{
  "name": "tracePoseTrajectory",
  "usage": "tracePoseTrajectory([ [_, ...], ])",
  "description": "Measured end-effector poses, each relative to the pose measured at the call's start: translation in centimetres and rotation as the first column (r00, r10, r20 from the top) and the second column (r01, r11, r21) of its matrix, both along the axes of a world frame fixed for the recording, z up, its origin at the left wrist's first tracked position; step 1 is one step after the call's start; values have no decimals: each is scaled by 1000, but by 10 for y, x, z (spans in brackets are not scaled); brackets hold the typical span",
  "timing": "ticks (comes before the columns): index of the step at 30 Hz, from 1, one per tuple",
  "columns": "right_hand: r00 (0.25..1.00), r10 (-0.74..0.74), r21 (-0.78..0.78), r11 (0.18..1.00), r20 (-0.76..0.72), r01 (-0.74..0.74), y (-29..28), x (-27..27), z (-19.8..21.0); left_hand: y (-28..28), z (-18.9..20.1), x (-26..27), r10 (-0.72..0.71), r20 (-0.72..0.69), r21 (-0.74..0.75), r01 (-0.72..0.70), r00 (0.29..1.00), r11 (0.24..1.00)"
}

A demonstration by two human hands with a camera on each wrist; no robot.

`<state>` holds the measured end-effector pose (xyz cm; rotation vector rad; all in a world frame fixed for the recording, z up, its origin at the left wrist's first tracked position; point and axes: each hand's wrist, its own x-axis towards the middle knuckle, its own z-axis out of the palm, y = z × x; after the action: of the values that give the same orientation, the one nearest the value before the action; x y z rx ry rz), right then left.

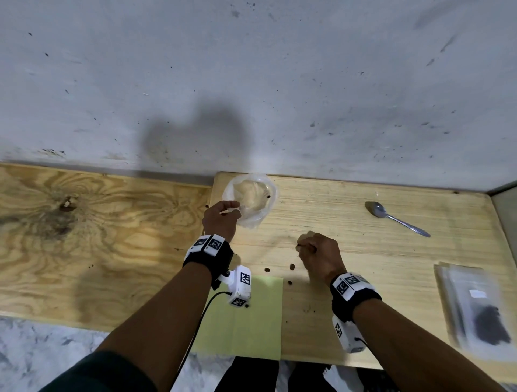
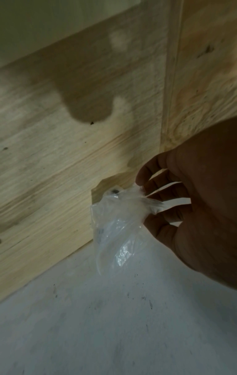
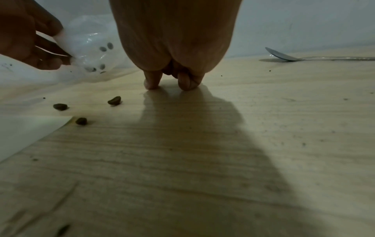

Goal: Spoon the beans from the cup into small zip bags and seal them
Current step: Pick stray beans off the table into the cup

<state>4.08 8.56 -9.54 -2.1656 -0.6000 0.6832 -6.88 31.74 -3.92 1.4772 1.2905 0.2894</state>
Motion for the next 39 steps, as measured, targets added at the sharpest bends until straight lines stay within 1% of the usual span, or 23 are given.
tracePoseTrajectory([
  [2, 997, 56, -9, 998, 56, -56, -2, 0, -1, -1, 0, 0, -3, 4, 1, 3, 1000, 1000],
  [4, 996, 77, -25, 997, 51, -75, -2, 1, -1, -2, 1, -1, 6, 10, 0, -6, 1000, 1000],
  [5, 999, 53, -8, 999, 10, -53, -2, 0, 1, -2, 2, -2, 10, 10, 0, -10, 1000, 1000],
  [7, 979, -92, 111, 987, -182, 114, -2, -3, 12, -4, 3, -4, 17, 8, -1, -17, 1000, 1000],
  [8, 933, -173, 169, 957, -314, 234, -3, -4, 18, -4, 3, -5, 23, 10, -3, -23, 1000, 1000],
  [9, 857, -230, 203, 912, -462, 355, -5, -4, 24, -5, 4, -6, 30, 16, -3, -30, 999, 1000],
  [11, 659, -243, 194, 834, -712, 517, -12, -2, 35, -8, 6, -9, 45, 26, 6, -45, 999, 999],
  [12, 576, -218, 178, 815, -788, 551, -15, -2, 40, -11, 8, -12, 54, 28, 11, -54, 998, 998],
  [13, 520, -202, 156, 811, -830, 564, -18, 0, 40, -12, 8, -14, 61, 31, 14, -61, 998, 998],
  [14, 486, -185, 142, 816, -854, 560, -21, 0, 44, -15, 9, -16, 66, 32, 18, -66, 997, 998],
  [15, 474, -184, 124, 829, -861, 546, -25, 0, 42, -17, 10, -19, 69, 32, 24, -70, 997, 997],
  [16, 475, -178, 113, 845, -862, 522, -27, -1, 44, -19, 11, -21, 70, 34, 31, -71, 997, 997],
  [18, 525, -178, 89, 892, -832, 444, -29, -4, 44, -23, 11, -27, 71, 39, 40, -73, 997, 997],
  [19, 579, -190, 70, 915, -793, 396, -28, -6, 45, -25, 11, -30, 68, 40, 43, -70, 997, 997],
  [21, 744, -211, 33, 954, -634, 298, -26, -12, 42, -30, 11, -38, 71, 40, 45, -73, 997, 996],
  [22, 825, -182, 35, 971, -535, 237, -25, -16, 41, -31, 12, -43, 80, 40, 45, -81, 996, 996],
  [24, 940, -33, 38, 998, -340, 48, -21, -23, 35, -34, 12, -50, 101, 38, 38, -102, 994, 994],
  [25, 964, 37, 7, 999, -263, -36, -19, -26, 31, -35, 11, -54, 109, 36, 38, -111, 993, 993],
  [27, 982, 57, -93, 993, -181, -75, -15, -31, 19, -36, 9, -61, 115, 36, 38, -116, 993, 993],
  [29, 985, 5, -149, 988, -170, -31, -12, -32, 9, -36, 6, -67, 124, 34, 29, -125, 992, 992],
  [31, 989, 20, -152, 988, -144, -42, -12, -35, 6, -34, 3, -73, 136, 31, 26, -137, 990, 990],
  [36, 986, 167, -131, 977, -18, -168, -14, -36, 8, -31, 2, -82, 157, 34, 22, -157, 987, 987],
  [39, 977, 210, -157, 964, -37, -214, -9, -37, 11, -28, 2, -86, 167, 31, 31, -168, 986, 985],
])
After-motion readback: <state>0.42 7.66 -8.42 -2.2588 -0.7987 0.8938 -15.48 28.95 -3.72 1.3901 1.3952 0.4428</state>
